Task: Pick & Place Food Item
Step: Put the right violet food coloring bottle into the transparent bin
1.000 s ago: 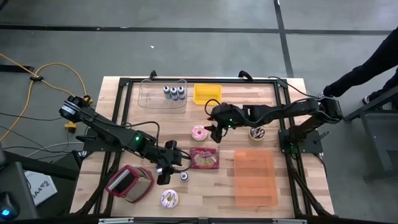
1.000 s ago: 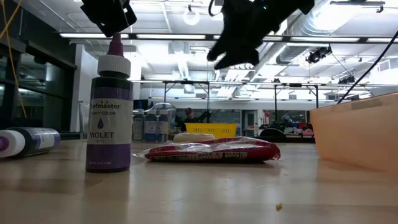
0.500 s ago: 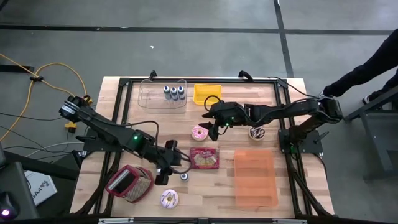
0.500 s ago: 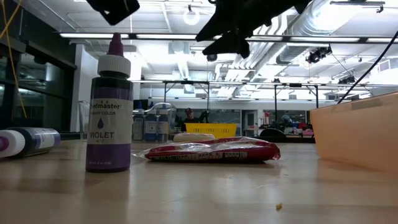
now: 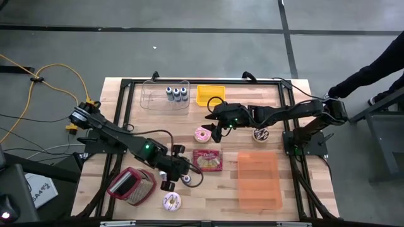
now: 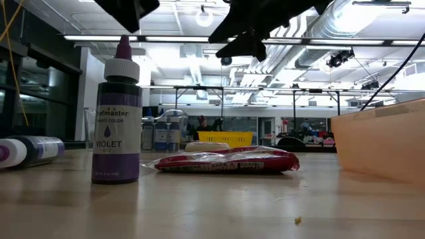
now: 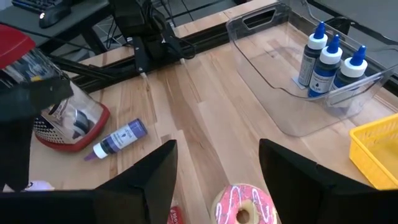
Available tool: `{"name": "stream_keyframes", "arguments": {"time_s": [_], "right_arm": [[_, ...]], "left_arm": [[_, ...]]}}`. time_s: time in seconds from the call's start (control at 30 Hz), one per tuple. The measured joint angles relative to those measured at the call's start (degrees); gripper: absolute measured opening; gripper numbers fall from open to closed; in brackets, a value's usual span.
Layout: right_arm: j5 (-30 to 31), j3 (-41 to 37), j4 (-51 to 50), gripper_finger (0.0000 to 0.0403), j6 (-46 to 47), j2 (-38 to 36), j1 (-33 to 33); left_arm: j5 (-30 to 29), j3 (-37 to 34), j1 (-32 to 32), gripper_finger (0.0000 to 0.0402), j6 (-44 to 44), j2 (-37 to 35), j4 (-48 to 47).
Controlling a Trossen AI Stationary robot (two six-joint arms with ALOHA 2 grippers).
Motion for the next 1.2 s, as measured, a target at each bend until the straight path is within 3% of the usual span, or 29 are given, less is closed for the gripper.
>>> {"name": "stream_keyframes", "arguments": {"time_s": [0.97, 1.2], "right_arm": [[0.02, 0.00, -0.05, 0.0213, 0.00, 0.02, 0.00], [0.02, 0.00, -0.05, 0.0213, 0.00, 0.02, -0.02]], "left_arm": [[2.45, 0.04, -0.12, 0.0138, -1.55, 2.92, -0.15], [5.38, 0.04, 0.13, 0.0138, -0.79, 2.92, -0.98]]}}
